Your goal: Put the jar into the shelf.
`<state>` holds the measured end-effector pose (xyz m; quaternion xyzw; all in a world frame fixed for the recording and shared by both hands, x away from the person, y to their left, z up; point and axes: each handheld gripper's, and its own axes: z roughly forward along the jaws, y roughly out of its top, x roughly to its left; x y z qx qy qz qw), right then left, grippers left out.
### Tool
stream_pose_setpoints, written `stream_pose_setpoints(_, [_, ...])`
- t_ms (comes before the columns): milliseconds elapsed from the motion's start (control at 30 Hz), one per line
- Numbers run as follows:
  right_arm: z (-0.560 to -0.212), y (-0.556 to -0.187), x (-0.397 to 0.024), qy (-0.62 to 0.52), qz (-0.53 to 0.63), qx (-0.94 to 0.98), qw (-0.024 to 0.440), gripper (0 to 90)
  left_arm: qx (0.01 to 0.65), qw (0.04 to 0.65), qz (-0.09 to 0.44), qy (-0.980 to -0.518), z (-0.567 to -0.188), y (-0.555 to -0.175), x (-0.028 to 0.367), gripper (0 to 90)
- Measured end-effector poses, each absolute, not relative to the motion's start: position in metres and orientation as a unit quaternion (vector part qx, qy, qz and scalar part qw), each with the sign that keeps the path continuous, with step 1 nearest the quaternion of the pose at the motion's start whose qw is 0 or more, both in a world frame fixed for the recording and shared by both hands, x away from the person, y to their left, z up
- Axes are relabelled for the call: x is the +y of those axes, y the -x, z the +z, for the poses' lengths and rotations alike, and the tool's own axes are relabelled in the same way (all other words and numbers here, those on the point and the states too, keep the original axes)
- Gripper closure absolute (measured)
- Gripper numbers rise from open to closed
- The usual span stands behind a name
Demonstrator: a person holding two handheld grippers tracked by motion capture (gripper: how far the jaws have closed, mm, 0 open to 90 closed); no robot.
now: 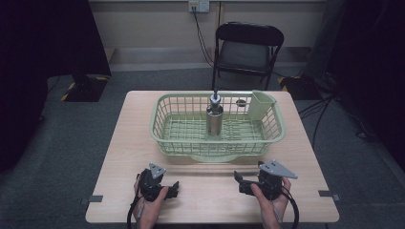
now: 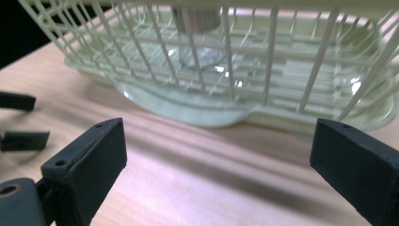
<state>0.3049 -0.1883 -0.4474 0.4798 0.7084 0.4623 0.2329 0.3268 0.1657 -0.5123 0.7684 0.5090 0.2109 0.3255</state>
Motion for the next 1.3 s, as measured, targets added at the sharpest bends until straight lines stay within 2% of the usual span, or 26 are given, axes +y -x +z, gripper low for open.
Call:
stream_pose_setpoints(733, [-0.498,-0.304,-0.183,-0.508,0.384,0.734,0.235,4.2,0.509,0.326,0.211,-0.768,-0.512,-0.327,0.166,0.3])
stream_pose_setpoints(1300, [-0.510,-0.313,-0.178,-0.534,0.338,0.744,0.218,4.8,0.511,0.325,0.212,-0.767,-0.512,-0.326,0.165,0.3])
